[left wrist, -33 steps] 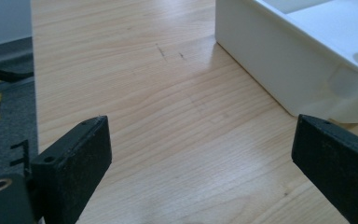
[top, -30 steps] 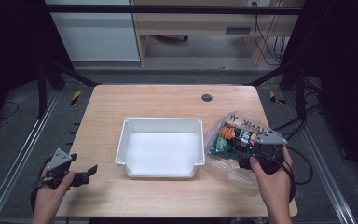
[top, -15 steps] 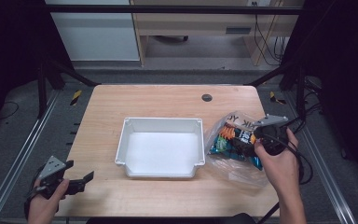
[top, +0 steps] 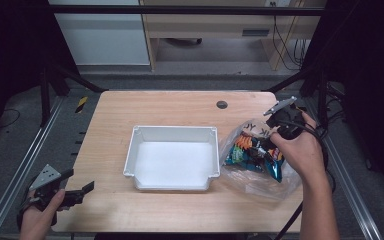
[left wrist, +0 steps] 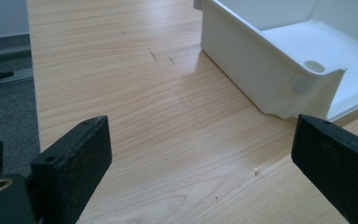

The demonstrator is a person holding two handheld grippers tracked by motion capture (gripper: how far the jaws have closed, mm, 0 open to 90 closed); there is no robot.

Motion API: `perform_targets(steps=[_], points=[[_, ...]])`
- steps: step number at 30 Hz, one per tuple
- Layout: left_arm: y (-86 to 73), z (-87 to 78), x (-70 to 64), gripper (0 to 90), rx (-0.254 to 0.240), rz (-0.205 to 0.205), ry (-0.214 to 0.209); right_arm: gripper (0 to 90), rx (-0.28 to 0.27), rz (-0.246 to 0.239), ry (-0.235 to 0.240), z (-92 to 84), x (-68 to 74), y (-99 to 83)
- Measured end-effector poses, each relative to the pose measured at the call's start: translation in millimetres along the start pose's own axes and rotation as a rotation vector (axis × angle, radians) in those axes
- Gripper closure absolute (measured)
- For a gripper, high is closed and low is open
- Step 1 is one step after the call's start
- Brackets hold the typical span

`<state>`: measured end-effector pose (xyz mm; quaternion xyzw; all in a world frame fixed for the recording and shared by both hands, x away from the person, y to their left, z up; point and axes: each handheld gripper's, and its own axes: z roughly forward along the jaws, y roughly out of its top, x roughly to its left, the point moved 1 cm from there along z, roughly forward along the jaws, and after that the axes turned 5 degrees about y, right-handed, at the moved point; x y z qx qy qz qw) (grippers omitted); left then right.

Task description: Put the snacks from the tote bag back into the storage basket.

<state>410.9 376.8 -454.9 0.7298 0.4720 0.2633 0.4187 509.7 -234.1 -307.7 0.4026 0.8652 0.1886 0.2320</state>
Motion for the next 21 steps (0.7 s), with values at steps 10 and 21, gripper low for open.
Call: perform_targets(steps=[10, 21], points=[[6.9, 14.6, 3.6, 4.3, 0.056, 0.09, 0.053, 9.4, 0.031, -0.057, 0.064, 19.6, -8.6, -5.2], [3.1, 14.4, -2.0, 3.6, 0.083, 0.148, 0.087, 8.4, 0.01, -0.036, 0.026, 4.6, -21.0, -32.8]])
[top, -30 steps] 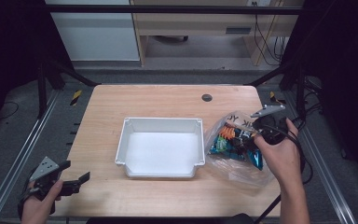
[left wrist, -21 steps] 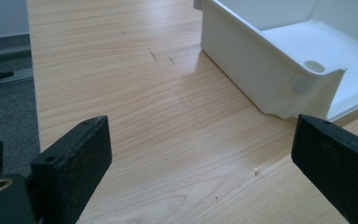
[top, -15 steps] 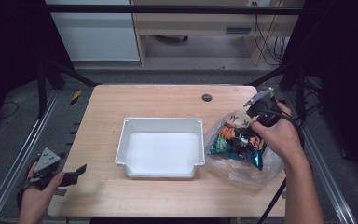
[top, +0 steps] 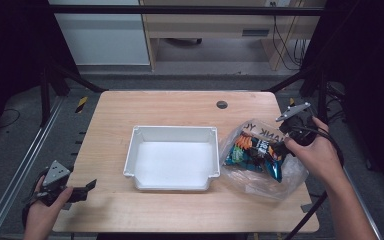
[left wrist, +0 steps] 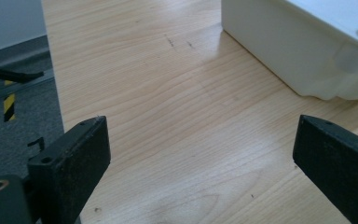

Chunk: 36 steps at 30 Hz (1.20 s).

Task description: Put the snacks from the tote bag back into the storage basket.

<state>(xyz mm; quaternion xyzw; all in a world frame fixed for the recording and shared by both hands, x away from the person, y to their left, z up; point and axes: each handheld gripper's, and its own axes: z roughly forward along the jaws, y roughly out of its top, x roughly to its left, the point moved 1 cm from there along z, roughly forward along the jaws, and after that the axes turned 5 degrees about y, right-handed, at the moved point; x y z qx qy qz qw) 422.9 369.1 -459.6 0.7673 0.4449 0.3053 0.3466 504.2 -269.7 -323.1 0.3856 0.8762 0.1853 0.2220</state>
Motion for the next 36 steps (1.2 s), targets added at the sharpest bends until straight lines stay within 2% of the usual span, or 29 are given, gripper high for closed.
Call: perform_targets(steps=[5, 7, 9, 16, 20, 23, 28, 29, 33, 36], points=[[0.6, 7.9, 9.2, 4.0, -0.022, 0.009, 0.033, 8.4, -0.015, -0.009, 0.002, 12.7, -2.6, -0.3], [1.9, 10.0, 12.8, 4.0, -0.031, 0.011, 0.054, 8.5, -0.014, -0.001, 0.005, 17.5, -4.7, 2.2], [1.7, 9.5, 14.3, 4.1, -0.036, 0.013, 0.074, 8.8, -0.005, 0.018, -0.014, 21.3, -7.8, 3.5], [-5.7, 13.8, 12.5, 4.1, -0.018, 0.041, 0.108, 8.9, -0.047, 0.038, 0.036, 27.9, -19.0, 2.5], [-7.6, 16.1, 13.0, 4.1, -0.017, 0.025, 0.119, 9.8, -0.05, 0.057, 0.047, 26.7, -19.5, 2.4], [-7.5, 17.8, 10.3, 3.9, 0.008, 0.084, 0.137, 9.8, -0.054, 0.037, 0.064, 26.6, -15.4, 2.8], [-8.9, 20.6, 6.6, 3.8, 0.021, 0.06, 0.112, 9.1, -0.07, 0.006, 0.087, 28.2, -11.1, 6.4], [-8.7, 21.4, 6.3, 3.8, 0.025, 0.067, 0.109, 9.1, -0.072, 0.0, 0.092, 29.3, -10.3, 7.4], [-8.6, 23.9, 5.2, 3.8, 0.03, 0.075, 0.103, 9.1, -0.057, -0.028, 0.11, 33.5, -8.8, 10.3], [-7.5, 25.5, 4.8, 3.8, 0.029, 0.076, 0.095, 9.1, -0.027, -0.04, 0.143, 42.7, -7.4, 11.5]])
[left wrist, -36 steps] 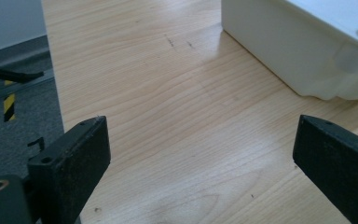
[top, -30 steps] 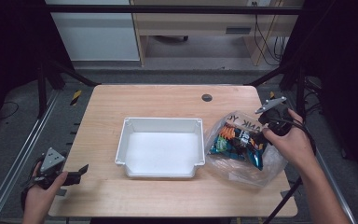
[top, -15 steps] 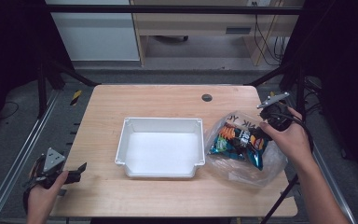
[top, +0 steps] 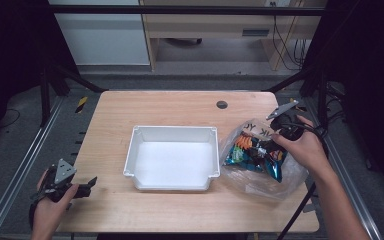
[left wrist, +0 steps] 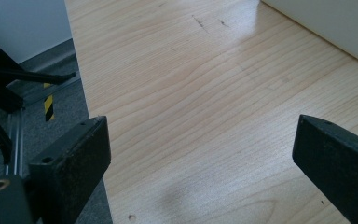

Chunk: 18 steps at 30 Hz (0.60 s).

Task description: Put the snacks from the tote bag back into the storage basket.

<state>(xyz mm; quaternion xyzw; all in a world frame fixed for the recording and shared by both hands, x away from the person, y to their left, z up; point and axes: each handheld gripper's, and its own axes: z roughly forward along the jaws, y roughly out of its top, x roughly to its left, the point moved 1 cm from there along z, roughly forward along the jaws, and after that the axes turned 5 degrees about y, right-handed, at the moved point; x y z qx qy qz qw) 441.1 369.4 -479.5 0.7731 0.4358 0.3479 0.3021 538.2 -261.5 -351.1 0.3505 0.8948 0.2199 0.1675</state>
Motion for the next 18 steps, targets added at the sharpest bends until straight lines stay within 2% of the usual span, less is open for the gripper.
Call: perform_targets(steps=[2, 5, 10, 15, 18], points=[[0.3, 1.0, -0.7, 3.8, 0.004, 0.005, -0.002, 9.3, 0.01, -0.013, 0.025, 4.7, 2.3, 2.0], [-0.2, 1.2, -0.6, 3.9, 0.004, 0.001, -0.002, 9.0, 0.014, -0.028, 0.023, 8.0, 3.7, 4.6], [-1.6, -0.1, -0.7, 3.9, 0.007, -0.006, -0.003, 9.2, 0.051, -0.046, 0.044, 18.5, 2.4, 2.9], [-2.3, 0.7, -2.5, 3.9, 0.014, -0.005, -0.007, 9.8, 0.053, -0.047, 0.091, 30.9, 5.8, 2.7], [-0.3, -2.0, -1.9, 4.0, -0.012, -0.002, -0.001, 9.6, 0.062, -0.057, 0.09, 36.3, 7.2, 4.2]])
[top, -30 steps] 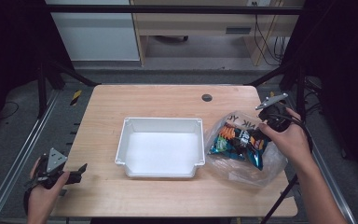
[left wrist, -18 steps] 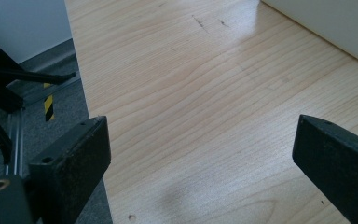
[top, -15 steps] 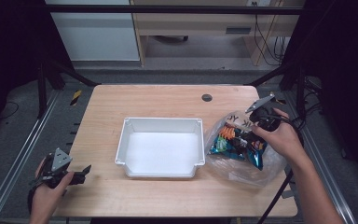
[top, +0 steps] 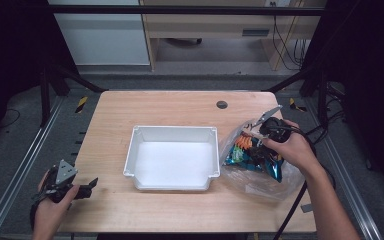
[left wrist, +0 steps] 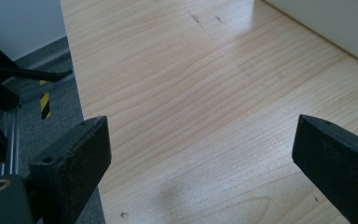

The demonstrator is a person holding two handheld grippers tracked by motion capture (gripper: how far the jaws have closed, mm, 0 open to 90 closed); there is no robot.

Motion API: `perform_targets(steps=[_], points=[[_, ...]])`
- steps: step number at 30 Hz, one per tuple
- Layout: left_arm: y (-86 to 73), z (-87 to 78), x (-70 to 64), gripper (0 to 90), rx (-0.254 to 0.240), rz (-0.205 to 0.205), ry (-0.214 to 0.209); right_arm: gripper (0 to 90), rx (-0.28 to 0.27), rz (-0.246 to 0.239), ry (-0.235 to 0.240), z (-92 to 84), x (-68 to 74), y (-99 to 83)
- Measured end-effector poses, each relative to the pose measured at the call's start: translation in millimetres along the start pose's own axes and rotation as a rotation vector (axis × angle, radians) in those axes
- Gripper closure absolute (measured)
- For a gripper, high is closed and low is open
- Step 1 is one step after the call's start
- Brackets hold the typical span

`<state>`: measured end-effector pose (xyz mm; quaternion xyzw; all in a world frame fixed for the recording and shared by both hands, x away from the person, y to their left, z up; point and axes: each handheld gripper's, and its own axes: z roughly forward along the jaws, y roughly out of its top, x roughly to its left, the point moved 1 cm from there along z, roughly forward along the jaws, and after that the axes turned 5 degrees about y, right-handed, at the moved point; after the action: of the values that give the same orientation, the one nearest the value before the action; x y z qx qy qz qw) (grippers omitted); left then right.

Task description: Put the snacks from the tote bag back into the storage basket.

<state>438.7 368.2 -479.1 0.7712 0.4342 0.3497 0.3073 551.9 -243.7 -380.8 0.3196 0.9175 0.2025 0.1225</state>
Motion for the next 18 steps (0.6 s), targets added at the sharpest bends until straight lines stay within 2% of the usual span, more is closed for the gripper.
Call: perform_targets(steps=[2, 5, 12, 18], points=[[0.9, -1.0, 0.4, 4.0, -0.013, -0.006, 0.007, 9.4, 0.003, -0.002, 0.004, 2.9, -0.7, 0.9], [0.1, -0.6, 0.1, 4.1, -0.006, -0.007, 0.004, 9.0, 0.011, 0.0, 0.012, 7.7, -3.1, 0.6], [1.3, -1.1, -1.2, 4.1, -0.008, 0.003, 0.001, 7.6, 0.059, 0.007, 0.03, 21.4, -5.8, -3.7], [0.8, -0.3, -1.5, 4.1, 0.001, 0.004, -0.007, 7.6, 0.077, 0.0, 0.011, 25.9, -7.8, -6.5]])
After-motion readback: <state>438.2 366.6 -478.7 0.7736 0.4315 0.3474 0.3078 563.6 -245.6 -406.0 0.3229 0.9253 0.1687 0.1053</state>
